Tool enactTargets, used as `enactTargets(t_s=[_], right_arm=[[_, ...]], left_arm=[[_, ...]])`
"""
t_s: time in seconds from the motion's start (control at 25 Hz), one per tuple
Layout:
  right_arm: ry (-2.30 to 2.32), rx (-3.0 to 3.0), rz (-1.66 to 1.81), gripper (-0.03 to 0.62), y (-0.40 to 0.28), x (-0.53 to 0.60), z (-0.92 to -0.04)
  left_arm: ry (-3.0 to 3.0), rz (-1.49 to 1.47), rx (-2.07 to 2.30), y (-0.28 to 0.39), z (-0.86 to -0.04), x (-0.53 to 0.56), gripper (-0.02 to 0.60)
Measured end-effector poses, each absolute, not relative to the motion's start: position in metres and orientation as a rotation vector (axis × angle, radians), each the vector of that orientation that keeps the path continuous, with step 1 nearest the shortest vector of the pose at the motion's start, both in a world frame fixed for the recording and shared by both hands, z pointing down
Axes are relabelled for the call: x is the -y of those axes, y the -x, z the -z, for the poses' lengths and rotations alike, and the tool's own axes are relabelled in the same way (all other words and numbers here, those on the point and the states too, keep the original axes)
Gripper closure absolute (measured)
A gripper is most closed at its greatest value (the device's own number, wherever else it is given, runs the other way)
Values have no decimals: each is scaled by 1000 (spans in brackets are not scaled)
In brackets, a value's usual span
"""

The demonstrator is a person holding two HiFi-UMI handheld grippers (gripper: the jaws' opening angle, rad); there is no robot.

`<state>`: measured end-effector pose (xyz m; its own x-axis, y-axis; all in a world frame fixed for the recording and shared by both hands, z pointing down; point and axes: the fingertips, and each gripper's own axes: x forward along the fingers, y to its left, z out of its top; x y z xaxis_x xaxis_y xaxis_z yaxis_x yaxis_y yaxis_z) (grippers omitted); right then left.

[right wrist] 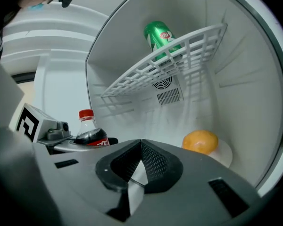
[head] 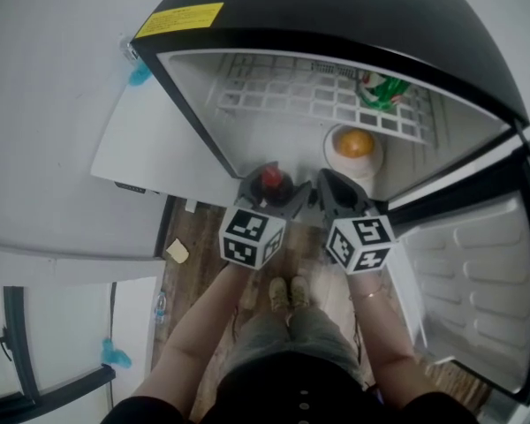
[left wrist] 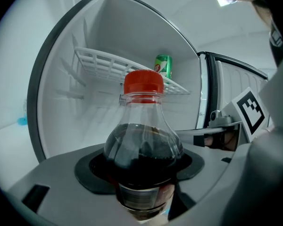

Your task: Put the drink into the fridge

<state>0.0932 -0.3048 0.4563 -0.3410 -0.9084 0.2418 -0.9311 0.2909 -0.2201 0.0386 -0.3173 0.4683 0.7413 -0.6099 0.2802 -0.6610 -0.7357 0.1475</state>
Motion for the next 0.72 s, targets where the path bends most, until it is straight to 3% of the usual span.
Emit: enactTargets(t_s=[0.72], right_arm=[[-1740,2414,-505,585,-100,350,-478]], left_arm=[[-2741,-281,1059,-55,-477,374,258]])
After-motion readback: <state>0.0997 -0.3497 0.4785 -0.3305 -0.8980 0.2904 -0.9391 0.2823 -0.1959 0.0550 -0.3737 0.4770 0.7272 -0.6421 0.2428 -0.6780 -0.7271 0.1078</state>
